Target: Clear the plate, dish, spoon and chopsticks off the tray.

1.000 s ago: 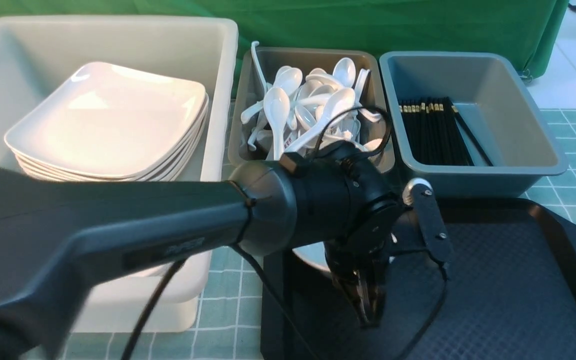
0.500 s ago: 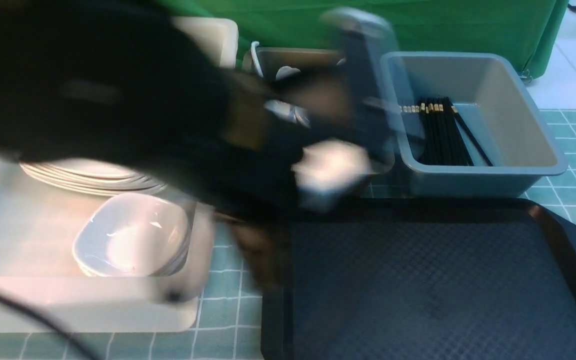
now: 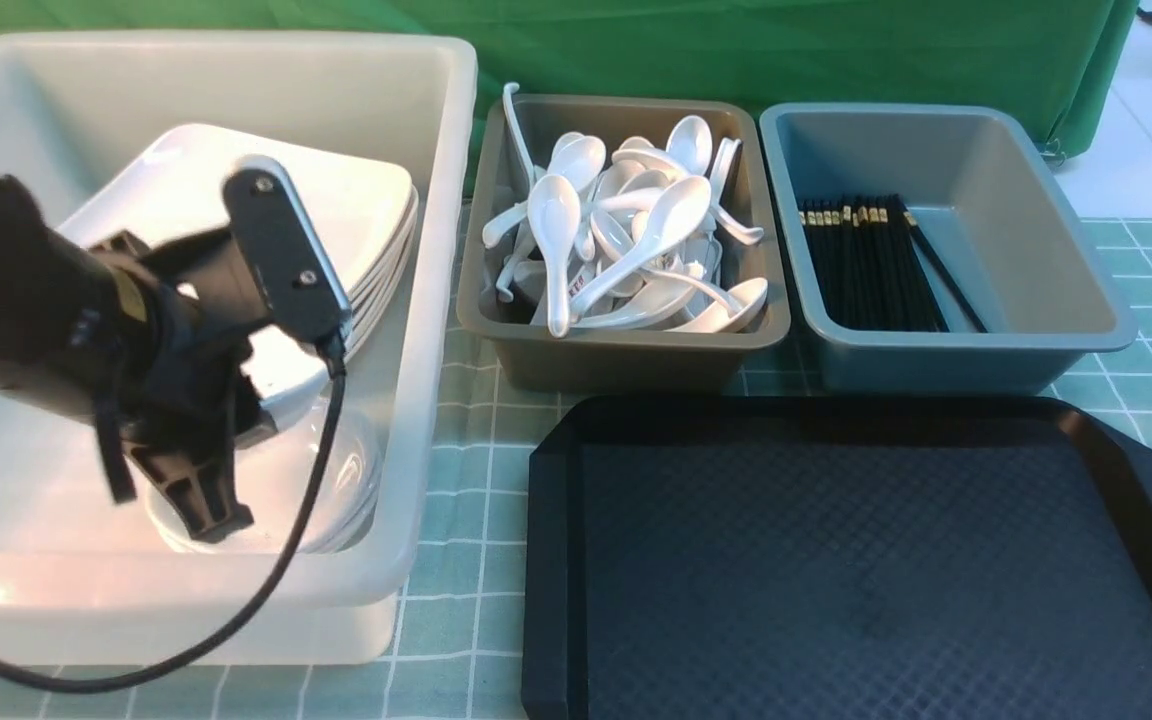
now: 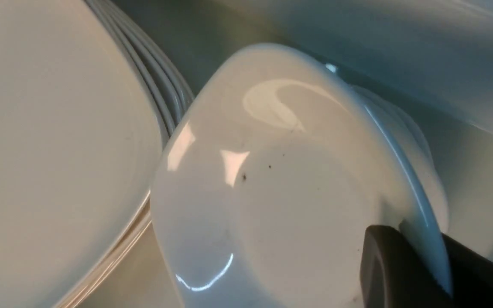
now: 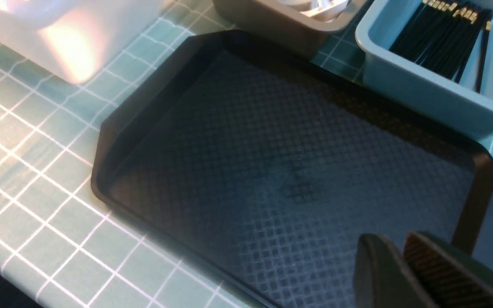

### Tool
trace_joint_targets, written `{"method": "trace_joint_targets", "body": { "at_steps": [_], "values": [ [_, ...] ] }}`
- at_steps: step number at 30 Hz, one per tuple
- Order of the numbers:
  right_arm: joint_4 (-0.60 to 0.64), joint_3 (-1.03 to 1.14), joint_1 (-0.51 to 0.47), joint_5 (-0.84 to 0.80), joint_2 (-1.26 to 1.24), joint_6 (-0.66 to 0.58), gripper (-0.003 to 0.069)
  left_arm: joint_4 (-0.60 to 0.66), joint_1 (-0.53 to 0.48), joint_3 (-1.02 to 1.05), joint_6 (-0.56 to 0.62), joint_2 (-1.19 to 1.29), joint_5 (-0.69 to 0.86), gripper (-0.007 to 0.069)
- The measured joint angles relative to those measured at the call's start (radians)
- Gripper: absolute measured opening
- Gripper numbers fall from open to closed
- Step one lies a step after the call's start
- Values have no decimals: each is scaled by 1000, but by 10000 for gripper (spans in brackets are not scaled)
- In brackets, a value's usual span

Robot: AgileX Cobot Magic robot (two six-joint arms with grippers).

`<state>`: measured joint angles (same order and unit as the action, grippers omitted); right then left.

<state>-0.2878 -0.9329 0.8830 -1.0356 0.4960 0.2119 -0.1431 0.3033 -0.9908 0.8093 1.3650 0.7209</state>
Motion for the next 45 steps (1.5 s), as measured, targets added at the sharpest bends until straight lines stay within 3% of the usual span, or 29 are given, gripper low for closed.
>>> {"method": "trace_joint_targets", "body": {
  "at_steps": [6, 10, 15, 16, 20, 23, 26, 30, 31, 34, 41, 45],
  "values": [
    [0, 0, 0, 0, 0, 0, 123, -26, -4, 0, 13, 82, 3, 39],
    [3, 0, 0, -3, 0, -1, 123, -27, -4, 0, 18, 100, 19, 115],
    [17, 0, 0, -10, 0, -1, 123, -18, -4, 0, 5, 101, 38, 323],
    [18, 0, 0, -10, 0, -1, 123, -18, -4, 0, 2, 101, 40, 332],
    [23, 0, 0, -10, 0, -1, 123, 69, -6, -1, -70, 60, 71, 512],
    [25, 0, 0, -10, 0, -1, 123, 195, -3, 1, -131, -38, 96, 560],
    [25, 0, 0, -10, 0, -1, 126, 283, -2, 1, -247, -215, 77, 512],
    [27, 0, 0, -9, 0, 15, 129, 307, -2, 33, -310, -422, 39, 320],
    [27, 0, 0, -9, 0, 37, 129, 328, -2, 80, -318, -552, -12, 175],
    [28, 0, 0, -5, 0, 59, 129, 369, -2, 177, -316, -725, -84, 54],
    [28, 0, 0, 40, 0, 83, 139, 608, -2, 469, -257, -1041, -369, 8],
    [28, 0, 0, 43, 0, 92, 143, 645, -2, 549, -253, -1077, -488, 10]
  ]
}}
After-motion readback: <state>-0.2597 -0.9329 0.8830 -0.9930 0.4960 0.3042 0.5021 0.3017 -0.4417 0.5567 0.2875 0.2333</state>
